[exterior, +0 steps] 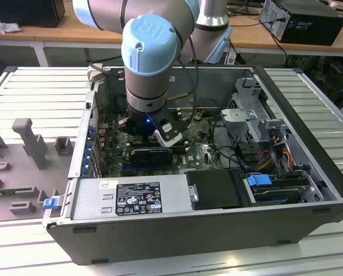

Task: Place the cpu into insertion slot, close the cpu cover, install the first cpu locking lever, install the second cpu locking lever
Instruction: 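Install the second cpu locking lever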

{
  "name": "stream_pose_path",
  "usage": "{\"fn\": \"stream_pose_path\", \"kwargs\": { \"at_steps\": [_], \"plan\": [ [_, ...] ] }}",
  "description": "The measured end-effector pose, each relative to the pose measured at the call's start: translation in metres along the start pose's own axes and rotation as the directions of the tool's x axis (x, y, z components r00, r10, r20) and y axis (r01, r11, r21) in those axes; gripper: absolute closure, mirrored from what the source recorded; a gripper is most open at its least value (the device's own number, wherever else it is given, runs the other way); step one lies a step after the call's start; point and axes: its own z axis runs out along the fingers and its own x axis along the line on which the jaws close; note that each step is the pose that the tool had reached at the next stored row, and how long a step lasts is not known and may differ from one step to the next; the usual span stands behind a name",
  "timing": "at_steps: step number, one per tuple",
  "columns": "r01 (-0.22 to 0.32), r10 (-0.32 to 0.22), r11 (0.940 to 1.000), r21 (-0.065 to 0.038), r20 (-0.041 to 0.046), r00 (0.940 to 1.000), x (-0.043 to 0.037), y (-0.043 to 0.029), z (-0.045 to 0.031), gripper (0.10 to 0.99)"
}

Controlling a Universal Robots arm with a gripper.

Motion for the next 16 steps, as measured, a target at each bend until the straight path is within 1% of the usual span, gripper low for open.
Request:
{"fn": "stream_pose_path", "kwargs": {
  "at_steps": [2, 5, 6, 7, 10, 16],
  "plan": [
    [0.0, 0.0, 1.0, -0.001, 0.0007, 1.0, -0.0001, 0.0006, -0.0013, 0.98],
    [0.0, 0.0, 1.0, 0.0, 0.0002, 1.0, -0.0001, 0.002, -0.0064, 0.98],
    [0.0, 0.0, 1.0, 0.0, 0.0002, 1.0, -0.0001, 0.0033, -0.0103, 0.98],
    [0.0, 0.0, 1.0, 0.0, 0.0001, 1.0, -0.0001, 0.0051, -0.0162, 0.98],
    [0.0, 0.0, 1.0, 0.001, 0.0, 1.0, -0.0002, 0.0094, -0.0299, 0.98],
    [0.0, 0.0, 1.0, 0.001, 0.0, 1.0, -0.0002, 0.0123, -0.0392, 0.98]
  ]
}}
